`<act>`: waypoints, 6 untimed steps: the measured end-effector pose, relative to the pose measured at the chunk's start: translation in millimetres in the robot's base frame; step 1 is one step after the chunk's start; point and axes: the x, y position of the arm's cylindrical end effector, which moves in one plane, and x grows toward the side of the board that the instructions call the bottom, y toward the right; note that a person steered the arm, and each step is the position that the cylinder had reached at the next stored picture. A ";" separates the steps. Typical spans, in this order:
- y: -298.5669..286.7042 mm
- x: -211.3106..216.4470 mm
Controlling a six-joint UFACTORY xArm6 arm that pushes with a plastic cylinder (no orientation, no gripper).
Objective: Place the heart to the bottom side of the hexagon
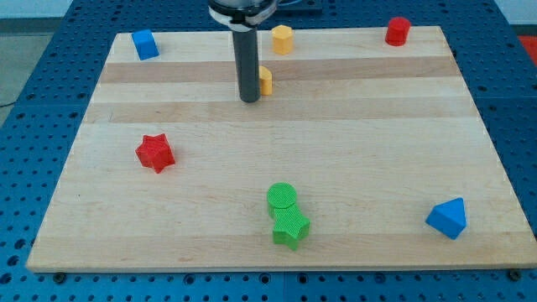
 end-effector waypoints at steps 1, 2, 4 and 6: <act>15.6 -24.6; 48.0 -40.8; 61.3 -71.4; 61.3 -70.7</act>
